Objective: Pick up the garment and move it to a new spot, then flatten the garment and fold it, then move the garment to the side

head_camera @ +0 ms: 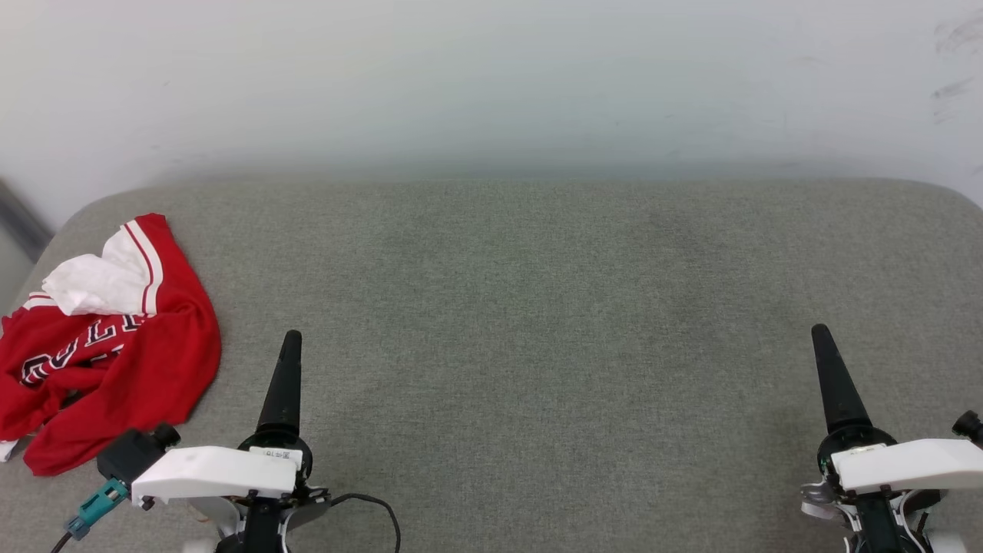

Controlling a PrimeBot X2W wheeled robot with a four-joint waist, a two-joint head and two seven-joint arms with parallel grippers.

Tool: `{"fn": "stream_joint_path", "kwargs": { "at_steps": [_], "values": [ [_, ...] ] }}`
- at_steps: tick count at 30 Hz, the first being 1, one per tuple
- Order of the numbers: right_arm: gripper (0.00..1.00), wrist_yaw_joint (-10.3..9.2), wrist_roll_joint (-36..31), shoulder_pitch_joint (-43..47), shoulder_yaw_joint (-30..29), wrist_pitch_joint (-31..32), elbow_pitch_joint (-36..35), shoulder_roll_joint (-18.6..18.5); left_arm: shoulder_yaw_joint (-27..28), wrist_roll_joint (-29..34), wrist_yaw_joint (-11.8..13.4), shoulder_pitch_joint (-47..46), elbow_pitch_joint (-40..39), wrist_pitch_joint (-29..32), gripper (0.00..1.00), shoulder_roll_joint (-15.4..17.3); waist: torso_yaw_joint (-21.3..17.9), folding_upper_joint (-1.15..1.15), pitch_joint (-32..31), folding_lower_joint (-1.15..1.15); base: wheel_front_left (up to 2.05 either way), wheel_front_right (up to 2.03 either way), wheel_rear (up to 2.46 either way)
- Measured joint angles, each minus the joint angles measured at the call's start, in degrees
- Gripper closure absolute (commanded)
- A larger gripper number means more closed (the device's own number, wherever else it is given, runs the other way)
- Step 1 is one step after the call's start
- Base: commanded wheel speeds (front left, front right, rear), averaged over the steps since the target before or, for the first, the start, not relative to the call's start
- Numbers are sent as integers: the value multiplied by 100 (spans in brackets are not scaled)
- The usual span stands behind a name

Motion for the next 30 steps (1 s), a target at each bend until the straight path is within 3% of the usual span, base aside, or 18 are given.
{"fn": "stream_joint_path", "kwargs": {
  "at_steps": [17, 30],
  "values": [
    [0, 0, -2167, -12, 123, -249, -109, -16, -130, 2229, 0, -23, 45, -332, 0, 14, 7, 0, -24, 0, 0, 0, 0],
    [0, 1, -3812, -48, 70, -114, -167, -14, -261, 3953, 203, -88, 200, -578, 0, 207, 1, 0, -18, 0, 0, 0, 0]
  ]
}}
